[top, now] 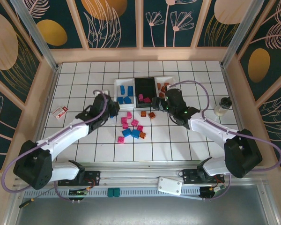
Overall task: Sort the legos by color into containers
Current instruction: Place the lego in the container, then pick up the lego from the bottom-center of the table.
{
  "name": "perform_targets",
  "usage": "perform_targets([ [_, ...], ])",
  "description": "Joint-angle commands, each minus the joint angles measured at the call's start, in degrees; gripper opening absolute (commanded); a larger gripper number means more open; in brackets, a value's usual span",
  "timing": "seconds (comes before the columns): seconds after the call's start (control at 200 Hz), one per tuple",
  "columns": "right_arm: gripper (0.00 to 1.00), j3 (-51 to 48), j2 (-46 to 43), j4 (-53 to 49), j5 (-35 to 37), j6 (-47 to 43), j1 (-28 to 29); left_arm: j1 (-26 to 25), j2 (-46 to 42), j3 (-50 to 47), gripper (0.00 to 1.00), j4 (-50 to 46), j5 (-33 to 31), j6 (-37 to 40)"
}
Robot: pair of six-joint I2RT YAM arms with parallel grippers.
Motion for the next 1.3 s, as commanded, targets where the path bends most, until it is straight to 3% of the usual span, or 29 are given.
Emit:
perform_targets([
  [0.0,0.68,-1.0,-0.7,1.4,-0.4,1.5,1.2,0.0,7.7,7.2,0.25,-0.7,-2.0,3.4],
  [0.32,0.68,-4.5,-2.6,0.1,-3.5,0.9,4.8,3.2,30.9,28.1,0.28,-3.7,-5.1,5.8],
  [0.566,0.7,-8.8,-4.0,-0.8,-7.0,-0.8,10.6,3.6,35.3,36.0,0.48,-5.7,-4.8,6.4],
  [0.751,0.71,-10.9,-2.7,-1.7,-7.5,-1.8,16.1,3.5,27.9,34.1,0.64,-4.1,-0.2,5.2],
  [1.006,0.7,-11.4,3.6,-1.2,-5.8,-3.4,20.8,2.9,9.3,15.5,0.91,3.7,8.2,1.4],
  [1.156,0.64,-9.7,7.4,-0.5,-5.7,-5.3,20.7,2.5,0.0,3.1,0.98,5.9,9.9,-1.3],
  [1.296,0.58,-7.8,11.3,-0.9,-5.1,-7.3,20.5,2.5,-6.2,-4.6,0.99,4.9,9.0,-2.7],
])
